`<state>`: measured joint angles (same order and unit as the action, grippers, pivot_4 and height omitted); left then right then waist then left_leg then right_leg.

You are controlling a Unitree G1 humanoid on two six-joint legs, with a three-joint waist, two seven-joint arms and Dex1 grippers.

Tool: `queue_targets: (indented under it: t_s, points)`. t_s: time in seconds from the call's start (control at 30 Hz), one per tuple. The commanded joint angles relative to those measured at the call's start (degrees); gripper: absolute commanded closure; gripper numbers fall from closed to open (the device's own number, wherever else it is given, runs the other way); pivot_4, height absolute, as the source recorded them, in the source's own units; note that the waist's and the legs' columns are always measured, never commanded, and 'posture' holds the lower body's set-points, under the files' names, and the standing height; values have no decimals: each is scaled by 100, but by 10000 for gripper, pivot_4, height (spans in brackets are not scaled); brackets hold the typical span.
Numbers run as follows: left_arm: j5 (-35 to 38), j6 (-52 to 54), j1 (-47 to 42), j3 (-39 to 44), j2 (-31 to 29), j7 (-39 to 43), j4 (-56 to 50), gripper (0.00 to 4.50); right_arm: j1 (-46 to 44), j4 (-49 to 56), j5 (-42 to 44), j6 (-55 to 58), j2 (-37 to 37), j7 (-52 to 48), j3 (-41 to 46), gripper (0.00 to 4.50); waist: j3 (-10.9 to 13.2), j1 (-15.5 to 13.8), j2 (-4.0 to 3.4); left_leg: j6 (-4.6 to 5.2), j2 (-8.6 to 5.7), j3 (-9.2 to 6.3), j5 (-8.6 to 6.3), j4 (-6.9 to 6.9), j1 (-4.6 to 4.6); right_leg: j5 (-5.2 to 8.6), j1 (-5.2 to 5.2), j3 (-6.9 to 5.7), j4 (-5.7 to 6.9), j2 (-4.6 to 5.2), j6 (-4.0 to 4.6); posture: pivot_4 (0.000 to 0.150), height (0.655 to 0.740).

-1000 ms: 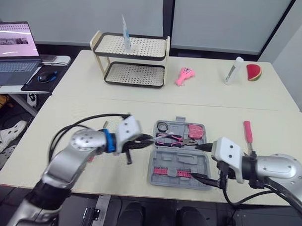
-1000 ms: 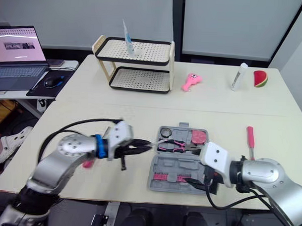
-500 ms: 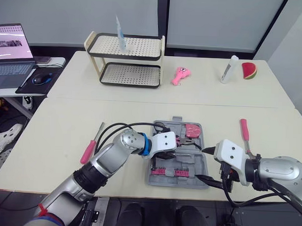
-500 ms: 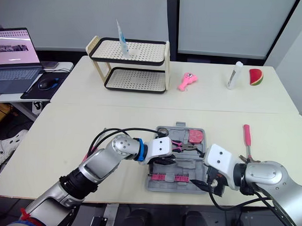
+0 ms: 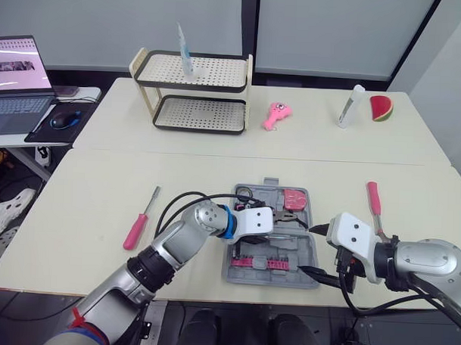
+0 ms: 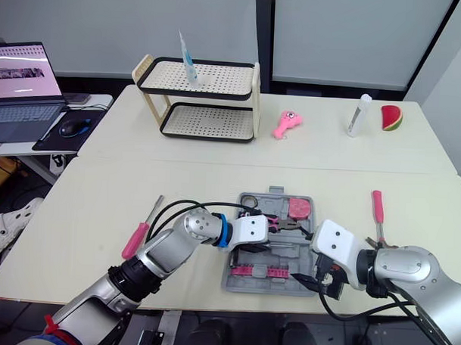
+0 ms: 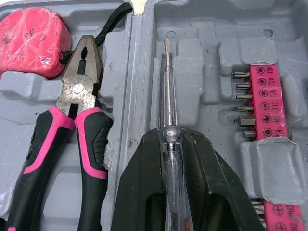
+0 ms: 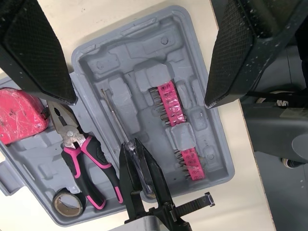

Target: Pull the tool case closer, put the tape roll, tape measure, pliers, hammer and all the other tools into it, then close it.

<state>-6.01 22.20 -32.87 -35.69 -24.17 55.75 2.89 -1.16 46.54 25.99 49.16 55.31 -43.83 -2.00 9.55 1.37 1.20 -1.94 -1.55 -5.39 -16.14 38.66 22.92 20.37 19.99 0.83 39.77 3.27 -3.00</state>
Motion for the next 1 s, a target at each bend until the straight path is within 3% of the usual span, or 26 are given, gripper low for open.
queue_targets:
  t_s: [0.03, 0.43, 0.6, 0.7, 1.0]
  points:
    - [-5, -37, -38, 117, 101, 7, -91, 42792, -22, 221, 31, -25, 45, 3, 64, 0, 0, 0, 0, 0, 0, 0, 0, 0, 0, 0, 0, 0, 0, 0, 0, 1500, 7290]
    - [211, 355, -179, 596, 84, 91, -752, 5867, 25, 258, 67, 3, 18, 34, 114, 0, 0, 2, 0, 0, 0, -1, 0, 1, 0, 0, -1, -1, 0, 0, 0, 1500, 7290]
    - [414, 278, -231, 685, -116, 453, -796, 5867, 7, 242, 76, 0, -11, 52, 109, 0, 0, 7, 0, 0, 0, 0, 0, 1, -1, 0, -1, -1, 0, 0, 0, 1500, 7290]
    - [376, 41, -268, 667, -282, 599, -667, 11189, 2, 239, 80, 4, -15, 57, 111, 0, 0, 8, 0, 0, 1, -2, 0, 1, -1, 0, -1, -1, 0, 0, 0, 1500, 7290]
    - [474, 240, -114, 669, -340, 705, -774, 40385, 3, 241, 102, 26, -29, 80, 107, 0, 0, 9, 0, 0, 0, -1, 0, 1, 0, 0, -1, -1, 0, 0, 0, 1500, 7290]
